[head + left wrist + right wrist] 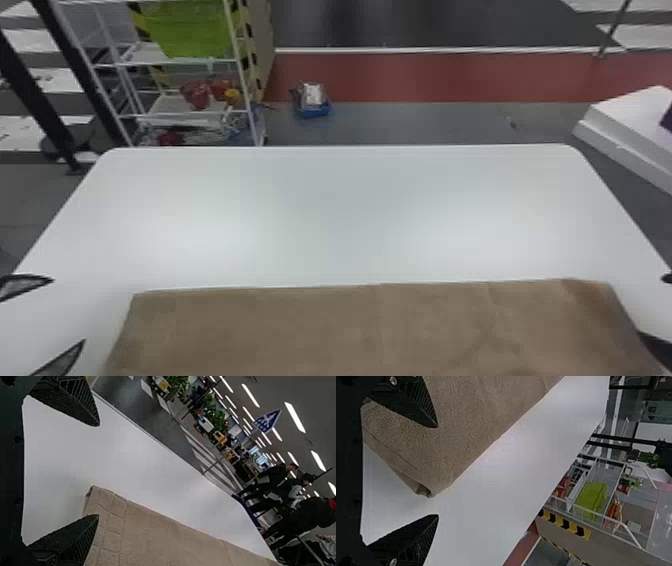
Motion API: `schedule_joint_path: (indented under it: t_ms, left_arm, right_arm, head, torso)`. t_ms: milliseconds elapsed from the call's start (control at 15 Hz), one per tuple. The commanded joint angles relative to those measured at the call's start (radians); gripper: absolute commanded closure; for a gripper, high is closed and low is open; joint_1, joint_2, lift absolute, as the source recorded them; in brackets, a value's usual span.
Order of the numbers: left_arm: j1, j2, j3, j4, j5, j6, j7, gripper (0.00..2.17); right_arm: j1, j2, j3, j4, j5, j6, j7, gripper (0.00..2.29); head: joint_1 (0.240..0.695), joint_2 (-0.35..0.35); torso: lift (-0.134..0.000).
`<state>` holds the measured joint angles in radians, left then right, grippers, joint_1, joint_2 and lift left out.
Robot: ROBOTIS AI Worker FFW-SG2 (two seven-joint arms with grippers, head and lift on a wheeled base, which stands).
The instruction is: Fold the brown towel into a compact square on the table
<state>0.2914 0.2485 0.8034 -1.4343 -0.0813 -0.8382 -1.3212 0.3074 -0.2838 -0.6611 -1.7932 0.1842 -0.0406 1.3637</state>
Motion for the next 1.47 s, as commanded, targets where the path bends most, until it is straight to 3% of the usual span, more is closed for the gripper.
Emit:
schedule_joint_path:
  t_ms: [0, 333, 400, 533, 667, 867, 1000, 1267, 1400]
  left_arm:
    - [0.0, 0.0, -0.001, 0.0, 0.0, 0.0, 0.0, 0.06]
    - [0.0, -0.014, -0.013, -0.005, 0.002, 0.009, 0.016, 0.06]
    - [0.002, -0.015, -0.021, -0.011, 0.029, 0.083, 0.016, 0.07]
    - [0.011, -0.025, -0.032, -0.048, 0.069, 0.252, 0.022, 0.07]
    - [0.018, -0.032, -0.033, -0.106, 0.104, 0.522, 0.054, 0.08]
    - [0.097, -0.06, -0.035, -0.272, 0.187, 0.948, 0.146, 0.15]
    - [0.156, -0.078, -0.024, -0.406, 0.244, 1.239, 0.169, 0.2]
    - [0.221, -0.123, -0.015, -0.601, 0.292, 1.632, 0.191, 0.2]
    - [0.25, -0.132, -0.035, -0.669, 0.288, 1.712, 0.238, 0.2]
  right_arm:
    - [-0.001, 0.0, 0.003, 0.0, 0.001, 0.0, 0.003, 0.07]
    - [-0.002, 0.0, 0.005, 0.0, 0.003, 0.0, 0.003, 0.07]
    - [-0.002, 0.0, 0.005, 0.002, 0.001, 0.0, 0.003, 0.07]
    - [-0.002, 0.0, 0.006, 0.009, 0.003, -0.003, 0.003, 0.07]
    - [-0.002, 0.0, 0.009, 0.015, 0.008, -0.009, 0.003, 0.07]
    - [-0.008, 0.0, 0.014, 0.032, 0.012, -0.028, 0.003, 0.07]
    - [-0.011, 0.0, 0.018, 0.048, 0.014, -0.049, 0.003, 0.07]
    - [-0.022, -0.005, 0.032, 0.084, 0.018, -0.077, 0.003, 0.07]
    - [-0.022, -0.005, 0.035, 0.091, 0.021, -0.086, 0.003, 0.07]
  head:
    - [0.695, 0.038]
    - [0.695, 0.039]
    - [0.695, 0.037]
    - [0.695, 0.034]
    - [0.695, 0.04]
    - [0.695, 0.078]
    - [0.695, 0.093]
    - [0.695, 0.072]
    - [0.695, 0.04]
  torso:
    - [-0.134]
    - [-0.134]
    - [-0.134]
    - [-0.134]
    - [-0.134]
    - [-0.134]
    - [-0.134]
    - [-0.134]
    - [-0.134]
